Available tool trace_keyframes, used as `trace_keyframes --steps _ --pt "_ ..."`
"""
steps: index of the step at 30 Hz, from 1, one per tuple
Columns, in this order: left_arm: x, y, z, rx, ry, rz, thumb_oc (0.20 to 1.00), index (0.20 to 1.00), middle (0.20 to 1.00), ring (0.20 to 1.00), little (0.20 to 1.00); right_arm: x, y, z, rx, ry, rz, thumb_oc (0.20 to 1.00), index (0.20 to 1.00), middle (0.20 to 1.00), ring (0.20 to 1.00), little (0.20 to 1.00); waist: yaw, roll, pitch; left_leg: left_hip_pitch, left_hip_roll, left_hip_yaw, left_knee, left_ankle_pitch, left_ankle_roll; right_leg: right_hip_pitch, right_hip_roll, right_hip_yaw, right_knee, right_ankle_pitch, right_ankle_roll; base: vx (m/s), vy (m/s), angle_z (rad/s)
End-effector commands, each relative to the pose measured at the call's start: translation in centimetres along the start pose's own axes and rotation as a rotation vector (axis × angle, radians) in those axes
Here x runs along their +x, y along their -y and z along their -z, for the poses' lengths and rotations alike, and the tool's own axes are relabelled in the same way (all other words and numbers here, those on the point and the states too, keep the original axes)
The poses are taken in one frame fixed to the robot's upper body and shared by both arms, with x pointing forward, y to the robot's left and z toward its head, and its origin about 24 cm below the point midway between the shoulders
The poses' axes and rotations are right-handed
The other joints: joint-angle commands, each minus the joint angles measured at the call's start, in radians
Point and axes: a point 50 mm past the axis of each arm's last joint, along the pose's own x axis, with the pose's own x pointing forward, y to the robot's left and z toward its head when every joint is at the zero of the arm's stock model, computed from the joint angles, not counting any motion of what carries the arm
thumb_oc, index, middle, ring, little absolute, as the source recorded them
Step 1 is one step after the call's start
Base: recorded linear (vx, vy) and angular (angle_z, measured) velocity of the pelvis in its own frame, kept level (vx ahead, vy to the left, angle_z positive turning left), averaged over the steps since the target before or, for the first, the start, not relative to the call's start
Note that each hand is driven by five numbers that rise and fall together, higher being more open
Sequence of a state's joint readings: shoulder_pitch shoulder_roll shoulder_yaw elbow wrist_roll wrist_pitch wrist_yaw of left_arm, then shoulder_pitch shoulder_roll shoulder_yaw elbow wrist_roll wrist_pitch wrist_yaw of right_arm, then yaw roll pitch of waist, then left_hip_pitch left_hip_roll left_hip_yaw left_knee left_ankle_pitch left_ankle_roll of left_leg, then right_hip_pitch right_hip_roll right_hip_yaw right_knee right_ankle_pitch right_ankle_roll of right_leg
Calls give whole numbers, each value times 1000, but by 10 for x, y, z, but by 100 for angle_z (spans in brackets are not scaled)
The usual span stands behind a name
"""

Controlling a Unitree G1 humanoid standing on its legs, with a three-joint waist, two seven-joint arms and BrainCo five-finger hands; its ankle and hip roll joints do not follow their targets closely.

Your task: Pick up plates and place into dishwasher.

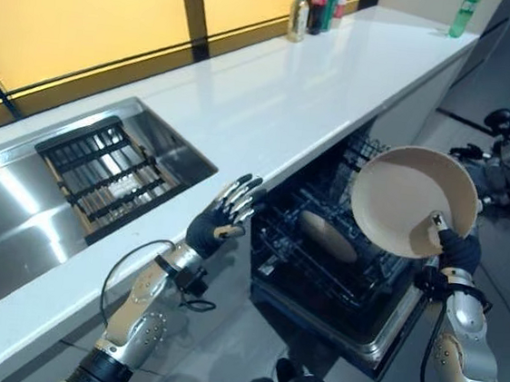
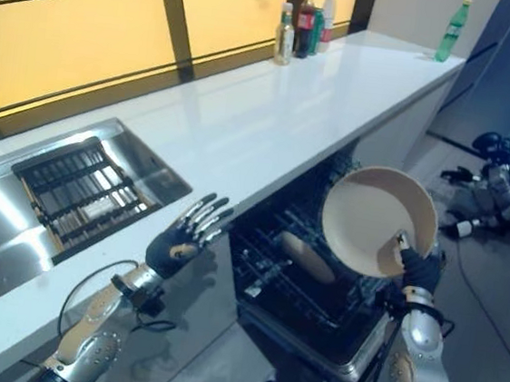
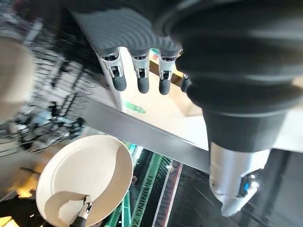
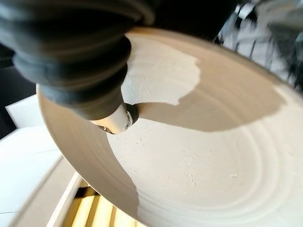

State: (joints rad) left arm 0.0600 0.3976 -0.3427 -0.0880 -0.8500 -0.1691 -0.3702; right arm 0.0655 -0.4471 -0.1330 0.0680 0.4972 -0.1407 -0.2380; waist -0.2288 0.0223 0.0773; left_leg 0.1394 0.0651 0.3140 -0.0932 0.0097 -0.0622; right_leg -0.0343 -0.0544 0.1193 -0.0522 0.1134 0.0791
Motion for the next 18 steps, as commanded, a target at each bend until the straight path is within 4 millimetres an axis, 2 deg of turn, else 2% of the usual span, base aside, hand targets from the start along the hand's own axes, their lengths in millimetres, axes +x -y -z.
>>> trace_keyframes --steps 1,9,12,18 --pt "-13 -3 0 -22 -24 32 1000 1000 1000 1000 1000 24 10 -33 -139 148 32 200 200 200 200 200 29 -21 5 -86 -53 -53 116 -77 129 -58 -7 -14 156 -58 51 31 -78 -2" --pt "-31 -10 6 -52 -119 63 1000 1000 1000 1000 1000 42 55 -24 -368 50 237 200 200 200 200 200 88 -29 48 -133 -38 -91 176 -85 127 -72 -7 -48 189 -70 41 50 -91 5" --pt "-35 -10 5 -58 -155 110 1000 1000 1000 1000 1000 49 71 -26 -375 29 314 200 200 200 200 200 110 -29 64 -153 -30 -112 197 -85 123 -75 -5 -64 201 -77 33 50 -109 18" --pt "-41 -10 10 -77 -226 109 1000 1000 1000 1000 1000 58 85 -35 -448 37 376 200 200 200 200 200 137 -25 83 -168 -17 -144 219 -83 110 -70 1 -88 208 -90 17 68 -74 20"
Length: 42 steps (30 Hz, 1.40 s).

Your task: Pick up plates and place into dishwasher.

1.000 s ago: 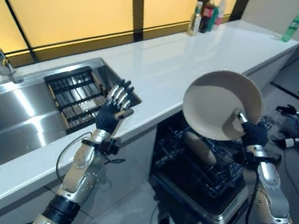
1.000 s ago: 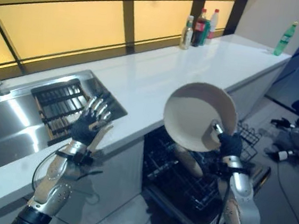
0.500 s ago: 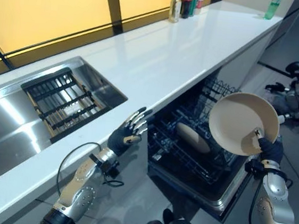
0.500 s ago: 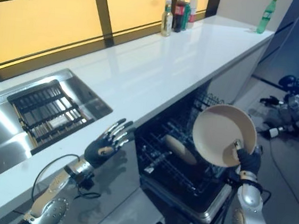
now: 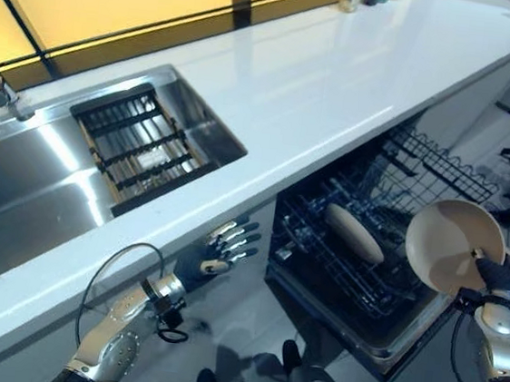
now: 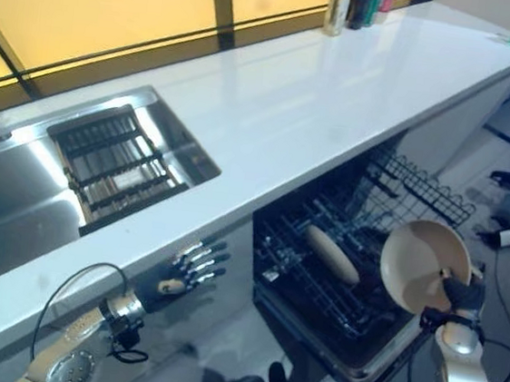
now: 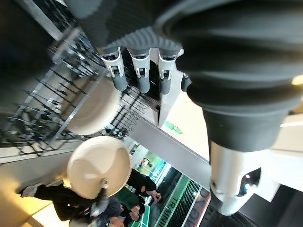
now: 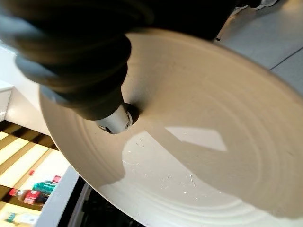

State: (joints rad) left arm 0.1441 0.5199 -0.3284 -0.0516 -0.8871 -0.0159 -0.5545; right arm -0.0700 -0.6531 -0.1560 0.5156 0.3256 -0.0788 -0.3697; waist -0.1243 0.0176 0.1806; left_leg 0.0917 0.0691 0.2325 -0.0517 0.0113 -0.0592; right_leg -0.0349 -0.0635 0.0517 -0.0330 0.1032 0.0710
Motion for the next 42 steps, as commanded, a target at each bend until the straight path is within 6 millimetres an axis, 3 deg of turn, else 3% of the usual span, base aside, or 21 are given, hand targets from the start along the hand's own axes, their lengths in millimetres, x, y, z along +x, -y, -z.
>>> trace_keyframes --steps 1,8,14,22,27,32,42 --pt "-5 4 -7 -6 25 35 1000 1000 1000 1000 1000 24 19 -50 -12 182 111 200 200 200 200 200 36 -20 -19 -122 -19 -65 179 -84 106 -69 11 -24 189 -81 24 85 -89 12" --pt "-12 4 0 -17 -6 50 1000 1000 1000 1000 1000 33 28 -52 -369 216 135 200 200 200 200 200 60 -20 -12 -144 -3 -87 198 -74 89 -72 17 -45 195 -89 14 51 -74 10" --pt "-8 4 -6 2 14 73 1000 1000 1000 1000 1000 44 41 -57 -644 215 180 200 200 200 200 200 79 -15 8 -171 12 -105 221 -65 75 -79 18 -63 209 -99 6 9 -46 7" --pt "-2 7 -14 17 49 107 1000 1000 1000 1000 1000 56 51 -77 -665 238 178 200 200 200 200 200 97 6 35 -206 15 -132 225 -47 57 -85 18 -85 206 -108 -7 -25 -2 10" --pt "0 8 -15 17 70 106 1000 1000 1000 1000 1000 56 34 -85 -666 301 111 200 200 200 200 200 94 15 44 -218 16 -142 219 -35 50 -91 18 -91 203 -112 -13 -16 15 9" --pt "2 7 -15 21 88 95 1000 1000 1000 1000 1000 53 18 -80 -663 313 74 200 200 200 200 200 90 20 49 -233 14 -137 232 -37 50 -98 13 -91 207 -114 -13 4 2 1" --pt "10 9 -28 70 120 136 1000 1000 1000 1000 1000 62 10 -80 -781 303 103 200 200 200 200 200 104 51 105 -301 5 -149 273 -31 54 -147 9 -86 240 -113 -22 -63 2 3"
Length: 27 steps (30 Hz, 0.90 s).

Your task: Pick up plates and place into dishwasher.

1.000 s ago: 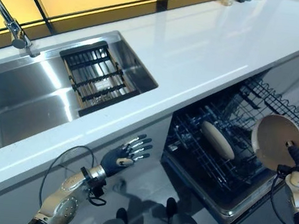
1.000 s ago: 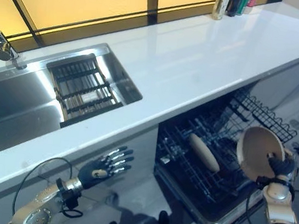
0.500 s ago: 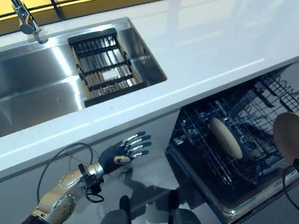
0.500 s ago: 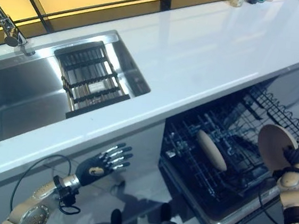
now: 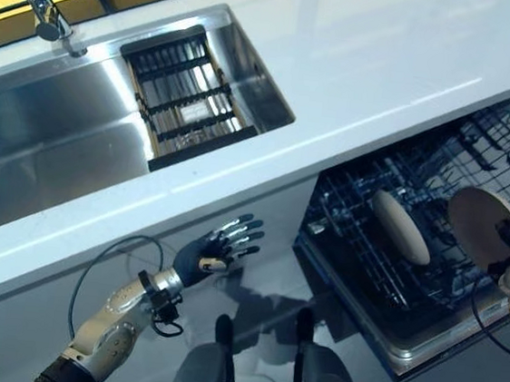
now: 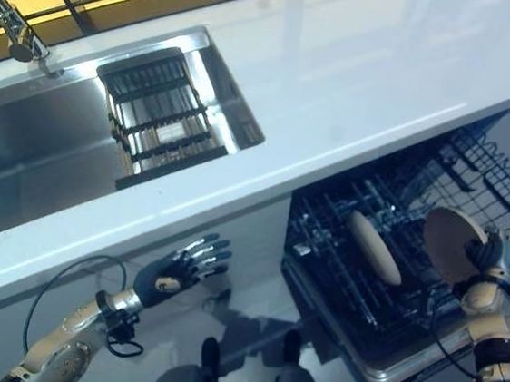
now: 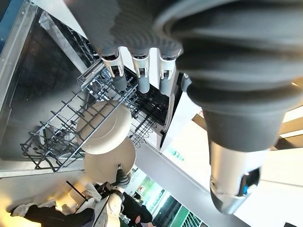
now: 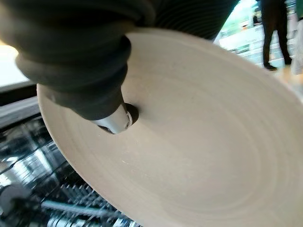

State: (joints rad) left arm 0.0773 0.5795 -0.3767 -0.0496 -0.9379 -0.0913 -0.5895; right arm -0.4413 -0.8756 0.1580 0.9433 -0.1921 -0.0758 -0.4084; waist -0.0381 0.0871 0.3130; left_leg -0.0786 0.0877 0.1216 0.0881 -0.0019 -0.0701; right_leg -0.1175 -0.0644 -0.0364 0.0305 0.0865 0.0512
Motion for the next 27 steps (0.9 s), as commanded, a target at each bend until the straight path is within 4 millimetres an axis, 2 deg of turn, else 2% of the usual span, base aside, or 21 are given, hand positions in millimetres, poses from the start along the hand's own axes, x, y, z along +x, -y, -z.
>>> trace_keyframes --steps 1,11,17,27 --pt "5 7 -13 19 78 49 1000 1000 1000 1000 1000 15 21 -19 -46 71 103 200 200 200 200 200 18 -18 -23 -137 -14 -38 138 -18 65 -69 9 4 178 -96 -2 -56 -15 2" --pt "11 8 -21 37 102 69 1000 1000 1000 1000 1000 20 19 -40 -84 135 104 200 200 200 200 200 23 -10 -10 -162 -13 -42 154 -16 63 -82 12 5 184 -96 -9 -15 -15 2" --pt "12 9 -19 18 106 68 1000 1000 1000 1000 1000 20 16 -38 -122 135 102 200 200 200 200 200 28 -7 -23 -153 -13 -41 144 -15 61 -65 12 1 171 -100 -13 0 0 0" --pt "10 10 -15 -1 112 58 1000 1000 1000 1000 1000 24 21 -35 -207 135 110 200 200 200 200 200 28 4 -40 -127 -10 -35 119 -14 58 -42 10 1 152 -100 -11 12 8 0"
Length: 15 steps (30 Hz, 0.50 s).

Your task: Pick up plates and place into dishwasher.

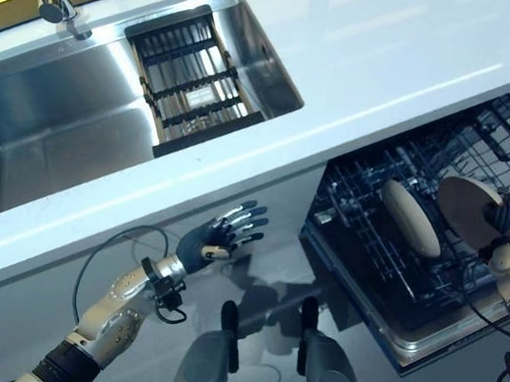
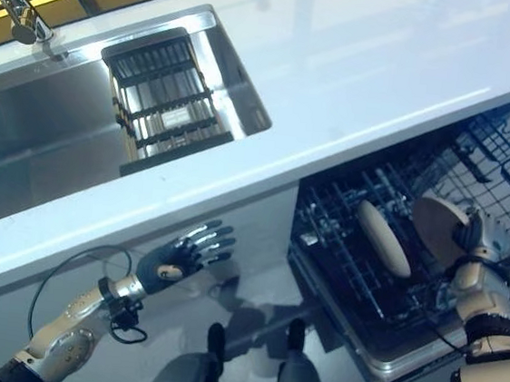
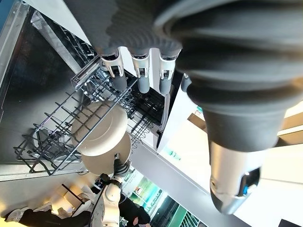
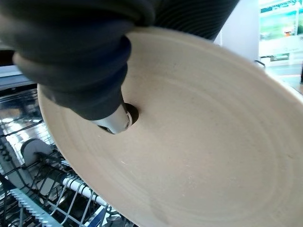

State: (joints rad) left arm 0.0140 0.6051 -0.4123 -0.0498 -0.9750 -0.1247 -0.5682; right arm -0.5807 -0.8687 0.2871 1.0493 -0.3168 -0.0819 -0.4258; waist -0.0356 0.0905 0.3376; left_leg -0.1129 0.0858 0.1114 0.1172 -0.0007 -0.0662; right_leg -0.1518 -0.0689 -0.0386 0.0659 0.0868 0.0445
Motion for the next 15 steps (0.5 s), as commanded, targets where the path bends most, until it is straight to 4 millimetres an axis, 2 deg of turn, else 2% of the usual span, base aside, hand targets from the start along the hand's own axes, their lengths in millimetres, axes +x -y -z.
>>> trace_keyframes --steps 1,11,15 --pt "-1 10 -3 -29 77 28 1000 1000 1000 1000 1000 11 25 -5 -65 39 124 200 200 200 200 200 25 2 -67 -87 -10 -23 84 -15 55 -5 13 4 114 -101 -4 0 0 0" --pt "2 13 1 -50 90 42 1000 1000 1000 1000 1000 18 44 -8 -195 48 253 200 200 200 200 200 18 29 -68 -91 -17 -15 95 -22 59 -17 2 8 121 -103 -2 -5 10 0" --pt "3 13 -1 -50 101 46 1000 1000 1000 1000 1000 22 47 -10 -160 33 208 200 200 200 200 200 13 45 -58 -109 -18 -15 110 -22 58 -35 -1 7 135 -106 -5 -22 15 -3"
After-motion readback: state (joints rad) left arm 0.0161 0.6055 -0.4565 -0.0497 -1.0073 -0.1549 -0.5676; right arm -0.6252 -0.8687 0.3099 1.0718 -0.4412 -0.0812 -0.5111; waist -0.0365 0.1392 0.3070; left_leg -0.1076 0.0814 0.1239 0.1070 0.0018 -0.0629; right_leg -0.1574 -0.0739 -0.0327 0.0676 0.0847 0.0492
